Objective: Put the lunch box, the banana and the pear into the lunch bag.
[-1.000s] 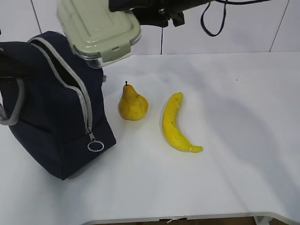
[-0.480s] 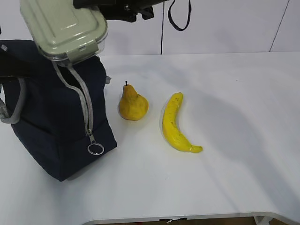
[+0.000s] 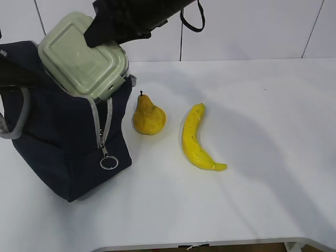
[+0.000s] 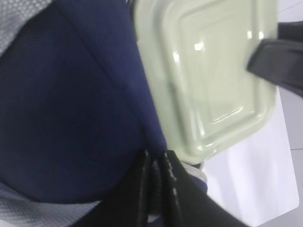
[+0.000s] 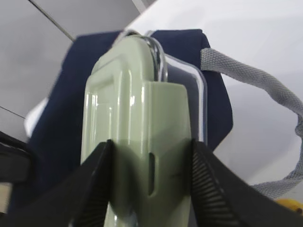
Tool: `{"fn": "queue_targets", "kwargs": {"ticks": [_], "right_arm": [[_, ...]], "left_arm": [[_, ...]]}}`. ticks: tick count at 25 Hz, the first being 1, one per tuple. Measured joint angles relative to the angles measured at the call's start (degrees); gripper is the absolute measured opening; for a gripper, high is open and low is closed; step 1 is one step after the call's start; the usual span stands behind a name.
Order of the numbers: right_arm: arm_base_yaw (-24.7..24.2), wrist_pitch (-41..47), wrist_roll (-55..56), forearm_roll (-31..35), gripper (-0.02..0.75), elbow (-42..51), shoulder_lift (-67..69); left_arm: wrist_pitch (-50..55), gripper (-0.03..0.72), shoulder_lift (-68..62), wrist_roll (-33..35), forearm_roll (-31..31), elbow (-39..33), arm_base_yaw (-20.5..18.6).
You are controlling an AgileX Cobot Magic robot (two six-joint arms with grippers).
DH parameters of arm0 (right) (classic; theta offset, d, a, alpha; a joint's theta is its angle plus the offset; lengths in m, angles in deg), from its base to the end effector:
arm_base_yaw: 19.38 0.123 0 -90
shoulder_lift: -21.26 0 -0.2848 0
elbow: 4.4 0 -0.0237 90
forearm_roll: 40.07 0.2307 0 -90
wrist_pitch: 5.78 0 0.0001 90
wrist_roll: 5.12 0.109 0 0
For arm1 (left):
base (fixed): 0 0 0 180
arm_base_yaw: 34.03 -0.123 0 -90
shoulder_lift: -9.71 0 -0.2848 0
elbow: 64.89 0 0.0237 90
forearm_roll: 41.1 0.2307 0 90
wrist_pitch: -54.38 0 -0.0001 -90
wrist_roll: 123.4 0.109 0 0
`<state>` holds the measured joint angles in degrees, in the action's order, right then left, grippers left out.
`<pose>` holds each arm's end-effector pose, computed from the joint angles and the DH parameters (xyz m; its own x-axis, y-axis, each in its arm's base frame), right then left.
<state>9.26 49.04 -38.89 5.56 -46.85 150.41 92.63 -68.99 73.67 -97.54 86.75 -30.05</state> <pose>0.3863 0.2836 0.3222 -0.5361 -0.3456 -0.7702 -0.8051 0.4835 0.3435 0.2380 -0.0730 0.2965 -0.7896 -0.4095 -0.4570 0.0275 0.7204 -0.6930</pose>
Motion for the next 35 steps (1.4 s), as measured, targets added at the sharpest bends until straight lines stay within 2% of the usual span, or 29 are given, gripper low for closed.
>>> {"fn": "queue_targets", "kwargs": {"ticks": [9, 13, 23, 35], "right_arm": [[7.98, -2.00, -0.48, -17.90, 0.377, -0.42, 0.45], [10.14, -3.59, -1.73, -22.59, 0.377, -0.42, 1.05], [11.02, -3.02, -4.67, -22.87, 0.377, -0.42, 6.18], [11.02, -3.04, -5.02, -16.40, 0.377, -0.42, 8.41]], "left_arm": [[0.00, 0.003, 0.00, 0.04, -0.46, 0.00, 0.00], [0.00, 0.003, 0.00, 0.04, -0.49, 0.00, 0.00], [0.00, 0.003, 0.00, 0.26, -0.59, 0.00, 0.00], [-0.44, 0.003, 0.00, 0.58, -0.39, 0.00, 0.00]]}}
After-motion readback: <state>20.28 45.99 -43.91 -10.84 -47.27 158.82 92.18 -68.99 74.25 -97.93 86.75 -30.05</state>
